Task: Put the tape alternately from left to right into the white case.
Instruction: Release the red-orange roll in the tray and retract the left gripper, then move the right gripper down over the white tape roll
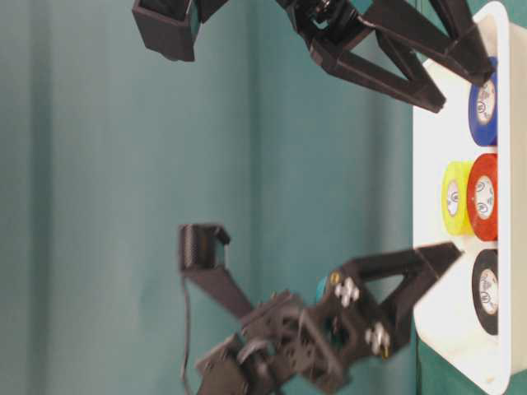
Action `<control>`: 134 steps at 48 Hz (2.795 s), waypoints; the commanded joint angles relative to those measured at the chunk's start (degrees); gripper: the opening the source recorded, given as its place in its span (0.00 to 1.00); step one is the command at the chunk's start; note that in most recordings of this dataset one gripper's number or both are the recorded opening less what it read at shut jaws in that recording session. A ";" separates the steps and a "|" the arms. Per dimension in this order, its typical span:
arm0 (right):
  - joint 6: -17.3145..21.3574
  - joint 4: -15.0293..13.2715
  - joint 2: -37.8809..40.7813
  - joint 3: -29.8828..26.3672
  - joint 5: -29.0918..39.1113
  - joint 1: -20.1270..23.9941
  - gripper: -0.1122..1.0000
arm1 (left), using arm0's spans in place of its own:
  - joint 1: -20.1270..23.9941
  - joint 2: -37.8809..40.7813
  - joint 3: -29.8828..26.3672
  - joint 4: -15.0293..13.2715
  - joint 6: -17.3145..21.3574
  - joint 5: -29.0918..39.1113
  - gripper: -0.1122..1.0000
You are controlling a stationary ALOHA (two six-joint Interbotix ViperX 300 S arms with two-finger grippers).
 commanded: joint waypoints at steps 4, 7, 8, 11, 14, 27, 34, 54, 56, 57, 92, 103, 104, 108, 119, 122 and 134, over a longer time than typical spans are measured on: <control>0.09 -0.09 -0.53 -0.44 -0.44 0.00 0.87 | -4.31 -4.66 1.93 0.00 0.26 -0.53 0.94; 0.09 -0.09 -0.53 -0.44 -0.35 0.00 0.87 | -6.42 -5.62 3.08 0.00 0.26 -0.53 0.94; 0.18 -0.09 -0.53 -0.44 -0.26 0.00 0.87 | -7.03 -5.89 3.34 0.00 0.26 -0.53 0.94; 0.26 0.09 -0.53 -0.18 -0.26 0.00 0.87 | -8.53 -6.33 4.22 0.09 0.18 -0.62 0.94; 0.35 0.18 -0.53 0.18 -0.18 0.09 0.87 | -10.02 -6.77 4.92 0.00 0.09 -0.62 0.94; 1.58 0.70 -0.53 0.35 -0.09 0.62 0.87 | -14.41 -6.94 6.15 0.00 0.09 -0.62 0.94; 1.67 0.62 -0.53 0.35 -0.09 0.70 0.87 | -15.56 -6.86 6.42 0.00 0.09 -0.79 0.94; 1.67 0.44 -0.88 0.18 -0.09 1.41 0.87 | -15.82 -6.86 7.29 0.00 0.18 -2.81 0.94; 1.58 0.44 -1.23 0.18 -0.09 1.93 0.87 | -15.82 -6.77 7.29 0.00 0.18 -2.90 0.94; 1.67 0.44 -1.41 0.18 -0.09 2.11 0.87 | -15.91 -6.77 7.29 0.00 0.18 -2.90 0.94; 1.85 0.79 -3.87 0.70 -0.09 11.69 0.87 | -15.82 -6.33 7.29 0.00 0.18 -3.78 0.94; 2.99 0.79 -3.87 0.70 -0.09 15.12 0.87 | -15.82 -6.42 7.29 0.00 0.18 -3.87 0.94; 3.34 0.79 -3.87 0.79 -0.09 15.38 0.87 | -15.91 -6.33 7.29 0.00 0.09 -3.87 0.94; 4.66 0.79 -3.87 1.23 -0.35 16.44 0.87 | -15.82 -6.33 7.29 0.00 0.09 -3.87 0.94; 6.59 0.79 -3.87 1.85 -0.35 16.96 0.87 | -15.82 -6.33 7.29 0.00 0.09 -3.78 0.94; 6.86 0.79 -3.87 1.76 -0.35 17.23 0.87 | -15.82 -6.33 7.29 0.00 0.09 -3.87 0.94; 9.76 0.79 -1.76 1.14 -0.18 18.54 0.87 | -15.82 -6.33 7.29 0.00 0.09 -3.78 0.94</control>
